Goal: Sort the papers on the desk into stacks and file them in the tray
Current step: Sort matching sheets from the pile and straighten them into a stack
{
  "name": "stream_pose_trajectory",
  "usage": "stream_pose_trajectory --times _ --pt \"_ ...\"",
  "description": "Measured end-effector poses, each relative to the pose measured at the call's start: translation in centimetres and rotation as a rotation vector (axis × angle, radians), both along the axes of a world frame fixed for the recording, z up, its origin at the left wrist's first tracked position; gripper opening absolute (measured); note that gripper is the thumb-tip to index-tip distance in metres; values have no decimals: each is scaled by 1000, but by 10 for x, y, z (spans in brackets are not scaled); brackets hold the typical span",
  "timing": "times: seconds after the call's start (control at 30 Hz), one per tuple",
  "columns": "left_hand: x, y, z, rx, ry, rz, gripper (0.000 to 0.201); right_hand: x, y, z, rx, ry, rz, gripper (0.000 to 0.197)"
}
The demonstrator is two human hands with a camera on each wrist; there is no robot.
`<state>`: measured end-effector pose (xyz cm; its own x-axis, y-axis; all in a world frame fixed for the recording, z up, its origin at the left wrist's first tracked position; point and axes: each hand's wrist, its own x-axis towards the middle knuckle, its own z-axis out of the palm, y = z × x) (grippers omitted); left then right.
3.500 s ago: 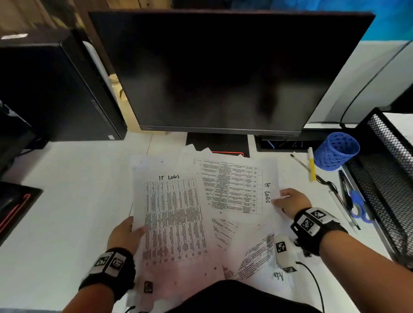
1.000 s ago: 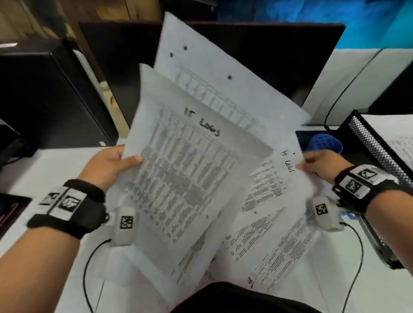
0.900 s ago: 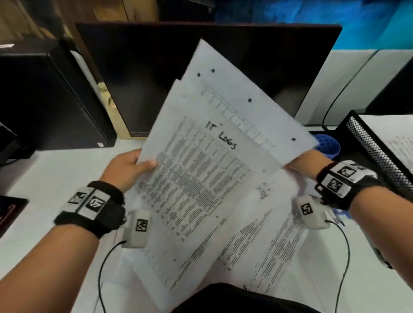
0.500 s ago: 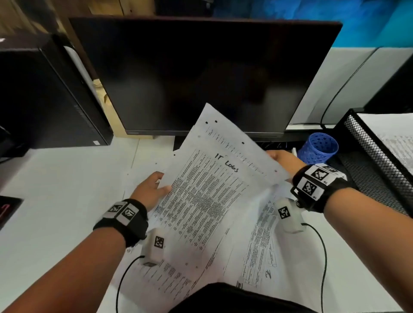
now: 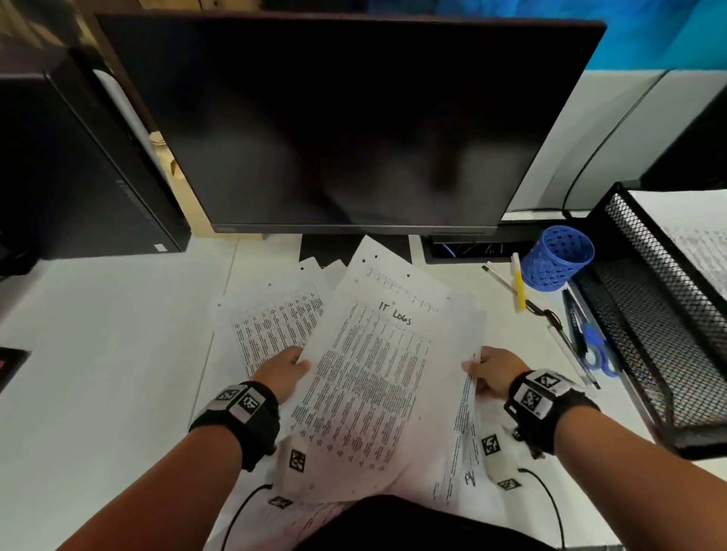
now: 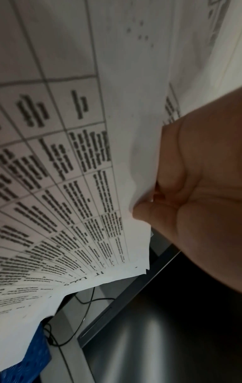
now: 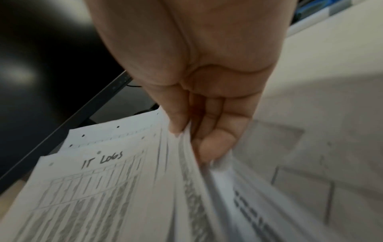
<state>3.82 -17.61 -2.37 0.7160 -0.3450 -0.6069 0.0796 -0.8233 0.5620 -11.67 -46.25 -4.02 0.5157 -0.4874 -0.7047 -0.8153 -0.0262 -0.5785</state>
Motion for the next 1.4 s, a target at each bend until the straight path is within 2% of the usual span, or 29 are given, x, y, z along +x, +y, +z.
stream_pose_trajectory --times 0.13,0.23,0.33,0.4,0.47,0.5,0.57,0.63,0.7,0.77,0.83,0.9,1.03,1.13,1.23,1.3,1.37,1.4 --pt "-13 -6 -8 -96 99 115 47 -3 12 -12 110 -80 -165 12" --pt "-19 -7 -8 -100 144 72 56 -4 19 -16 183 -137 -304 16" --pt "-23 -9 -4 -27 119 -31 50 0 22 -16 202 -198 -391 23" --pt "-23 -8 0 -29 76 -21 50 4 28 -3 252 -297 -509 19" --pt "-21 -6 4 -66 16 27 48 8 32 9 359 -419 -616 33" --pt "-20 -6 6 -91 -10 55 46 8 35 16 399 -459 -615 38" --pt "-18 -5 10 -166 -45 126 43 7 42 23 402 -457 -475 33" --pt "-17 -6 12 -242 -69 204 40 7 50 23 271 -375 -272 25" --pt "-16 -5 11 -273 -101 273 38 13 57 18 110 -292 -103 25" --pt "-16 3 6 -282 -126 376 37 22 66 15 70 -245 -8 38" --pt "-14 16 1 -243 -149 479 36 30 73 9 129 -236 -4 41" --pt "-11 33 -5 -121 -169 536 34 36 79 4 185 -248 -56 38" --pt "-4 60 -14 67 -196 620 49 45 91 -2 291 -269 -121 32" --pt "-5 68 -21 46 -202 644 41 52 101 -6 264 -207 -65 29" --pt "-10 68 -21 -6 -217 671 34 63 99 -18 81 -186 -169 35" --pt "-10 70 -24 -31 -212 685 34 67 92 -23 -24 -93 -175 30" --pt "-9 73 -25 -25 -200 648 36 66 89 -23 103 -36 -85 5" --pt "-9 74 -27 -26 -195 635 36 64 89 -22 162 -18 -55 8"
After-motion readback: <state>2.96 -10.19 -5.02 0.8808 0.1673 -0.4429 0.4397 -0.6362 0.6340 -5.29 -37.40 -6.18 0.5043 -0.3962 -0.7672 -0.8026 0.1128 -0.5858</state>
